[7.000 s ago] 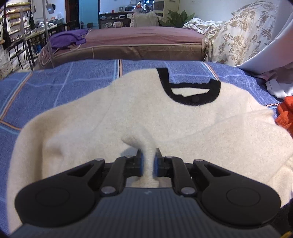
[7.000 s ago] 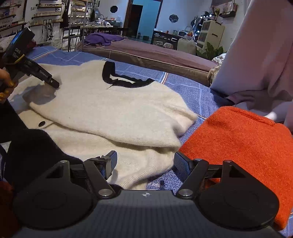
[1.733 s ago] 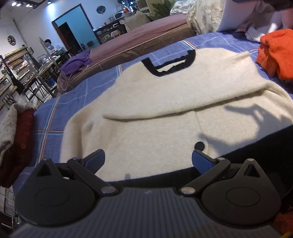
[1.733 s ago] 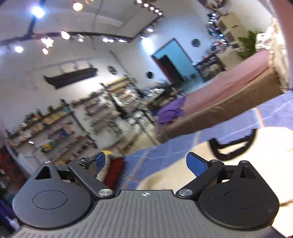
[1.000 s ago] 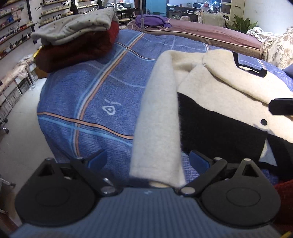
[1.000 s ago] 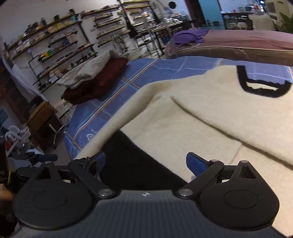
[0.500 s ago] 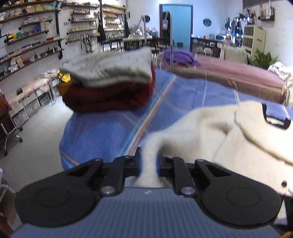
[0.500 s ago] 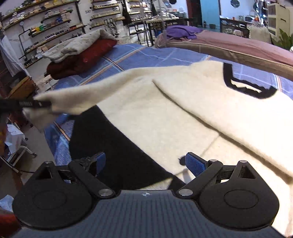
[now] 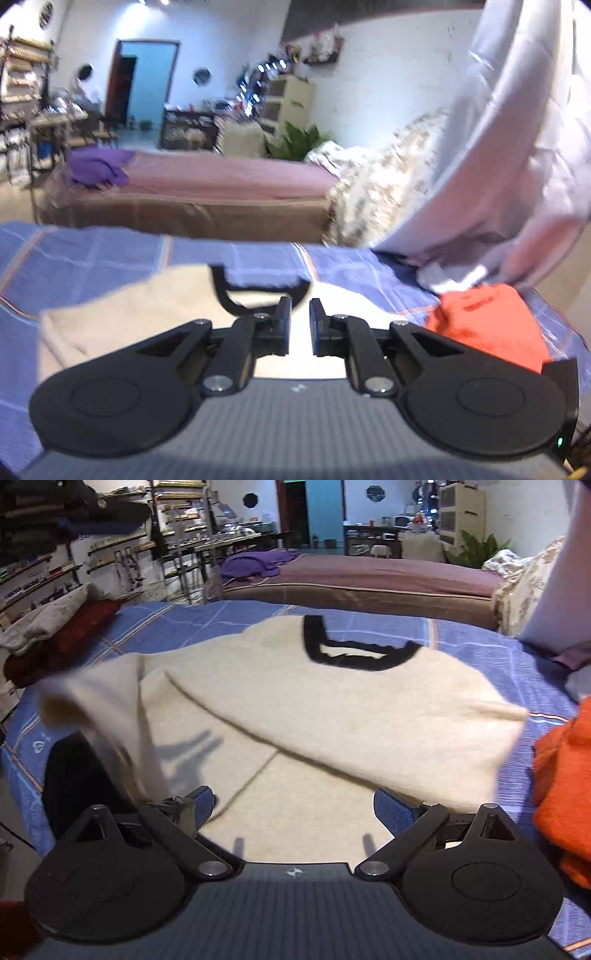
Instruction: Fold small clothes
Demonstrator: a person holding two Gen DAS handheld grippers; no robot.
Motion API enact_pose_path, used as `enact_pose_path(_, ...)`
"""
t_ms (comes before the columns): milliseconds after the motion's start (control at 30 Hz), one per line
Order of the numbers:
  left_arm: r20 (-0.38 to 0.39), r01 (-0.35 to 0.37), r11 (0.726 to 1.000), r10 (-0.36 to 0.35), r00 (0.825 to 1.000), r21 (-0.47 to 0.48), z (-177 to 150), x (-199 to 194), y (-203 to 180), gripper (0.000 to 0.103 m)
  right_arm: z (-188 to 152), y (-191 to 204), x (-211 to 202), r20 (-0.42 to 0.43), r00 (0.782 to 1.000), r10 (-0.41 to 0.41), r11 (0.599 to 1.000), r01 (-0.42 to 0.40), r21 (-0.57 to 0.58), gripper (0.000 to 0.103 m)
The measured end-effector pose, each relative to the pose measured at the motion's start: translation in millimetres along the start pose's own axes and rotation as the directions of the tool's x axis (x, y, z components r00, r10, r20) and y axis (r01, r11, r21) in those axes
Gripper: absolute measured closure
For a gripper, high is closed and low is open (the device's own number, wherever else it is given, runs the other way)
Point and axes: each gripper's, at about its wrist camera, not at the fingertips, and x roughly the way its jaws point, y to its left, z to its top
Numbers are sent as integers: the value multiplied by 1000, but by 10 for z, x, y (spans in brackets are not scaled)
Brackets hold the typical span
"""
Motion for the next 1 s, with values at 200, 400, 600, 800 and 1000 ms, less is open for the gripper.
enact_pose_path(200, -184, -97, 994, 106, 977, 57, -765, 307, -120, 28, -110, -401, -48, -35, 999, -38, 996, 41, 74, 0)
enact_pose_path(400, -178, -349, 928, 368, 913, 127, -1054, 49, 517, 1, 27, -6, 222, -35, 992, 125, 991, -126, -39, 0)
enact_pose_path(600, -242, -457, 888, 453, 858, 42, -1235, -170, 1099, 1, 253, 536, 719, -31, 965, 259, 927, -257, -274, 0)
enact_pose_path(800, -277, -463, 886, 437, 856, -34, -1392, -349, 1456, 1, 269, 533, 1242, -134, 958, 253, 935, -278, -223, 3)
enact_pose_path(1000, -295, -439, 898, 415, 861, -16, -1461, -278, 1455, 1, 343, 483, 1211, -94, 949, 302, 923, -316, -221, 14)
